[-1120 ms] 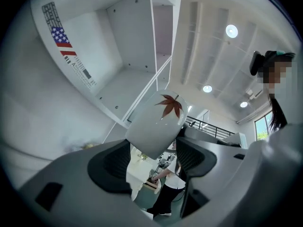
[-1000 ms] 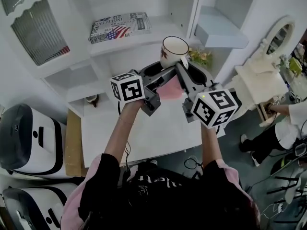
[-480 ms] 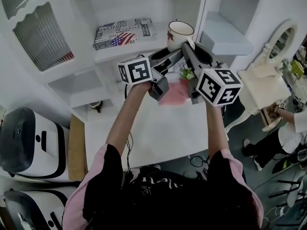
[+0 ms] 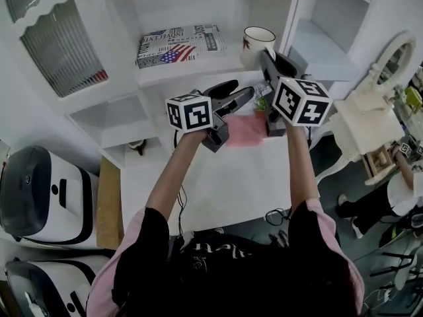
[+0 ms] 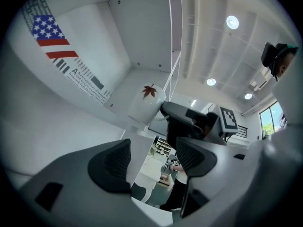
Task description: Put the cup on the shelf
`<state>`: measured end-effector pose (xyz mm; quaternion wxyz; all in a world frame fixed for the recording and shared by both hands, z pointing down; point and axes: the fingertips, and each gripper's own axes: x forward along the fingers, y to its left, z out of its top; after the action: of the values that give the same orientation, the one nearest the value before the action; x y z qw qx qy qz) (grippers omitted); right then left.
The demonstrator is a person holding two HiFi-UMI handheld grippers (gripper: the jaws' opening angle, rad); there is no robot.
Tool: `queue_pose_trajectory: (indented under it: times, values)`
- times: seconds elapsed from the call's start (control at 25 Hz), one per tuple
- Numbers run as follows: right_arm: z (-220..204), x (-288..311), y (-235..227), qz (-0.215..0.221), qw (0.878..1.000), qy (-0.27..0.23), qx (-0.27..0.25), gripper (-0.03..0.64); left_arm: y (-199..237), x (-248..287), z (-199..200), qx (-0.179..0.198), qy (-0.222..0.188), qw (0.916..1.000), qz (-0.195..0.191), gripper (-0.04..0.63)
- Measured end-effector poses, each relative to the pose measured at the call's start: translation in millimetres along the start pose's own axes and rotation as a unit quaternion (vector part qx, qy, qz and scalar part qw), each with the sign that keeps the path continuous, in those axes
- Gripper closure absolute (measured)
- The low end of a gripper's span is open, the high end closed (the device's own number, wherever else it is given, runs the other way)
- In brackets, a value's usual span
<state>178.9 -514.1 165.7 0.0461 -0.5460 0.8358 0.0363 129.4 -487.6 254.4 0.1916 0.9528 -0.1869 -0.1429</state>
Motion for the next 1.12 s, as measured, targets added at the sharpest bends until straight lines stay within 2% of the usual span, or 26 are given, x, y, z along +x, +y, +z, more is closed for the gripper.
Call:
queue_pose_trajectory:
  times: [0.16,0.48,0.8,0.96,1.12]
  values:
    - [-13.3,16.5,-5.6,-0.007,1.000,0.019,0.003,0.532,2.7,-13.5,-31.8,-0.001,0.020,0.9998,0.004,0.287]
    - [-19.9,42.4,-8.9,-0.004,1.000,0.026,-0.001,0.532,3.9,-46.4,-74.6,-0.049,0.006,0.9987,0.010,0.287]
    - [-24.8,69.0,-20.3,-0.017,0.999,0.045,-0.010,0.532,-3.9,-67.7,-133.3,-0.072,0.032,0.9968,0.013,0.293]
    - [-25.3,79.9,-25.5,-0.025,0.998,0.050,-0.010,0.532,-4.2,-77.6,-146.5,-0.090,0.033,0.9952,0.018,0.295]
    - [-28.9,83.0,-30.0,-0.043,0.997,0.061,-0.016,0.532,-6.4,-81.6,-147.2,-0.089,0.033,0.9954,0.017,0.298]
